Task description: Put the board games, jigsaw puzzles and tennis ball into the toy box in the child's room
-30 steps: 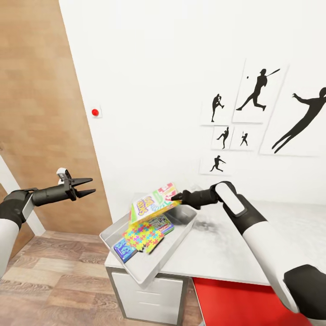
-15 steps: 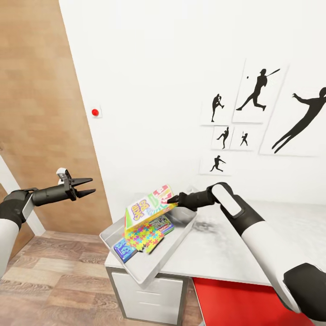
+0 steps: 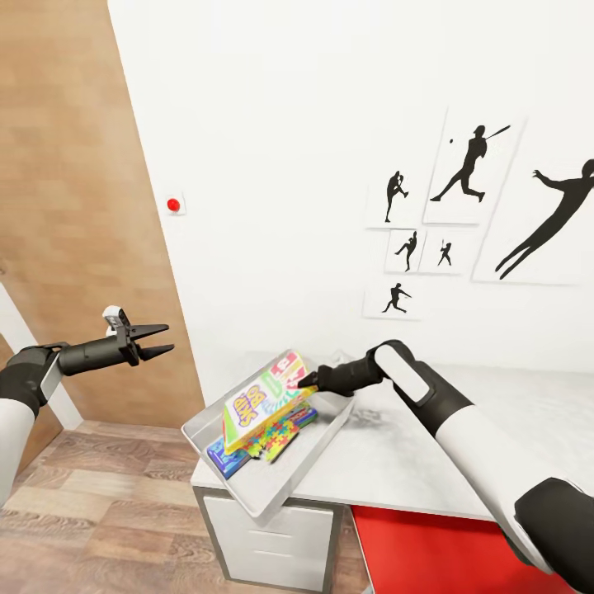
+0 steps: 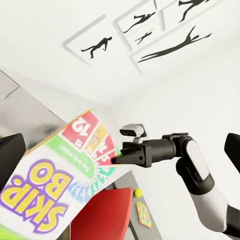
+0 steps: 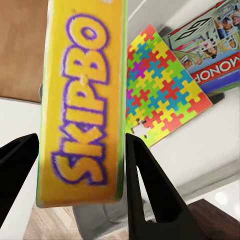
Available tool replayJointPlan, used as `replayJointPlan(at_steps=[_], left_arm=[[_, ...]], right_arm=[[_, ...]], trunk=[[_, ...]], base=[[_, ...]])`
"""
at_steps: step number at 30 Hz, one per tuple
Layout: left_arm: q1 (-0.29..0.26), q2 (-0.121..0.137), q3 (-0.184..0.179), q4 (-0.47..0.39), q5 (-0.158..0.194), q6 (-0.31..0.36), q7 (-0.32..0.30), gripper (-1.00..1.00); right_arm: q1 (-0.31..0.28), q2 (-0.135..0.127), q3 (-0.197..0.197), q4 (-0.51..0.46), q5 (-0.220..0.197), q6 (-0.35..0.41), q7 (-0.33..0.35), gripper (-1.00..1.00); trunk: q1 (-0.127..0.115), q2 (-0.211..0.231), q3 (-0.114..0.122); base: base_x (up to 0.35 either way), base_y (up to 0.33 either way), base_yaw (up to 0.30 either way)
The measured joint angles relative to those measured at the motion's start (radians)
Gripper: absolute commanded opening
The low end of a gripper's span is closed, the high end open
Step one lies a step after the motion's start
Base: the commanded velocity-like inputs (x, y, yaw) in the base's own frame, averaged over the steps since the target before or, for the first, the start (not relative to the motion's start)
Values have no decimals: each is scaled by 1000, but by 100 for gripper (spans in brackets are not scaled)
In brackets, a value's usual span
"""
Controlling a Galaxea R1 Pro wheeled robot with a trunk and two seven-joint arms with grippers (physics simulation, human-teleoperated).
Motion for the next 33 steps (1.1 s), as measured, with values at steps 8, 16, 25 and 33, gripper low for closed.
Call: replayJointPlan(at_steps=[8, 16, 25, 33], left_arm=[[0, 0, 0, 0, 0, 0, 0, 100], [0, 0, 0, 0, 0, 0, 0, 100], [0, 0, 0, 0, 0, 0, 0, 100], [0, 0, 0, 0, 0, 0, 0, 100]], right_arm=[[0, 0, 15, 3, 2, 0, 0, -100], [-1, 0, 22, 3, 32, 0, 1, -100], [-2, 1, 23, 4, 36, 0, 1, -100], [-2, 2, 23, 13, 39, 0, 1, -100]], trunk=[[0, 0, 0], [0, 0, 0], [0, 0, 0], [0, 0, 0]], base=[[29, 67, 0], [2, 16, 0], [1, 32, 0], [30, 21, 0]])
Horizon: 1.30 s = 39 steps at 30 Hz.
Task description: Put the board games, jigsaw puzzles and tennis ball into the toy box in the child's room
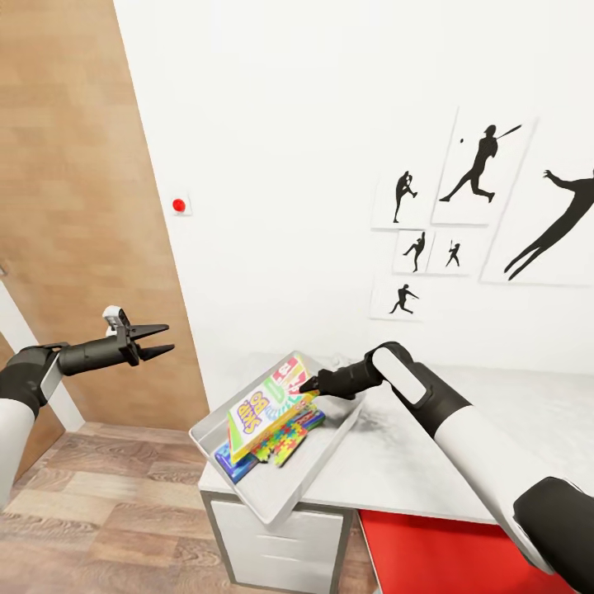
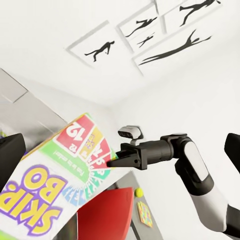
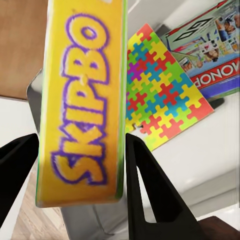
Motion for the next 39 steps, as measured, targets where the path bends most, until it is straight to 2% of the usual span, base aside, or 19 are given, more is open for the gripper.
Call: replayJointPlan(at_steps=[29, 39], left_arm=[[0, 0, 1, 0, 0, -2, 0, 100], [0, 0, 0, 0, 0, -2, 0, 100]], right_arm=[[0, 8, 0, 12, 1, 0, 0, -100], [0, 13, 0, 12, 45, 0, 0, -100]], trunk=[[0, 0, 0], [0, 0, 0]], base=[[40, 10, 0], [0, 62, 0]])
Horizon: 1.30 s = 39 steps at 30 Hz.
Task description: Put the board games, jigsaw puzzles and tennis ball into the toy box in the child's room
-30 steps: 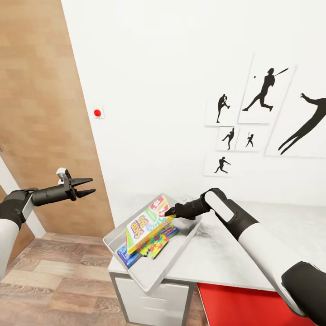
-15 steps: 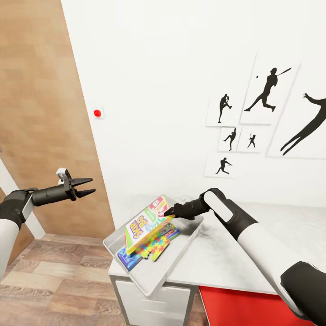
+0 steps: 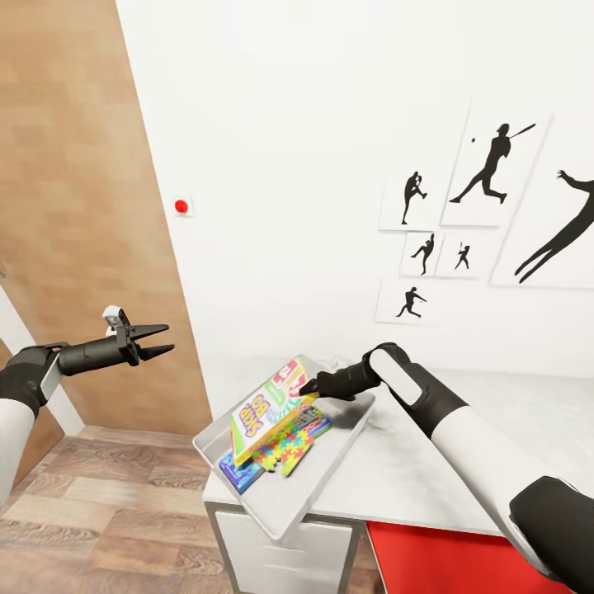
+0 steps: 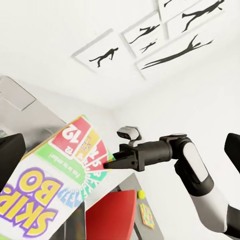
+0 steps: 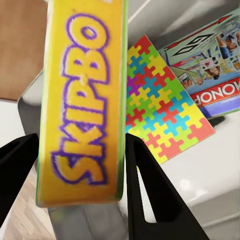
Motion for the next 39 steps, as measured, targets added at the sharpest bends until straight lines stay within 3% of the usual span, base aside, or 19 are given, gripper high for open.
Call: replayJointPlan(at_steps=[39], left_arm=[[0, 0, 0, 0, 0, 0, 0, 100]], right_arm=[[0, -7, 0, 1, 7, 0, 1, -100]], trunk=[[0, 0, 0]], base=[[0, 1, 0]])
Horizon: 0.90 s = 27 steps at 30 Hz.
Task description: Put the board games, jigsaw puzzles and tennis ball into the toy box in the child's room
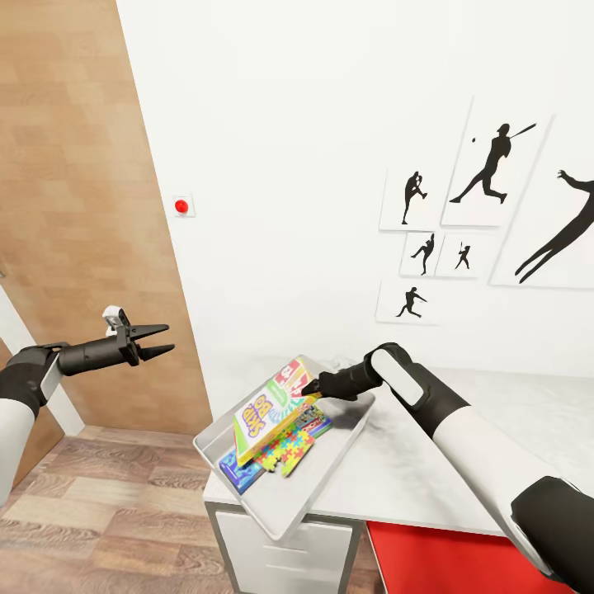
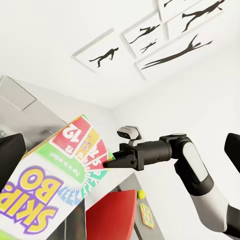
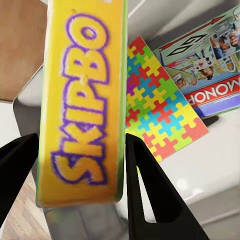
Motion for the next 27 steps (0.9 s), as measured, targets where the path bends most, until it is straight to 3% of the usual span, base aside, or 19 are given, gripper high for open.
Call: replayJointPlan(at_steps=[27], left_arm=[[0, 0, 0, 0, 0, 0, 0, 100]], right_arm=[[-14, 9, -2, 69, 1, 0, 0, -100]], trunk=[[0, 0, 0]], base=[[0, 0, 0]])
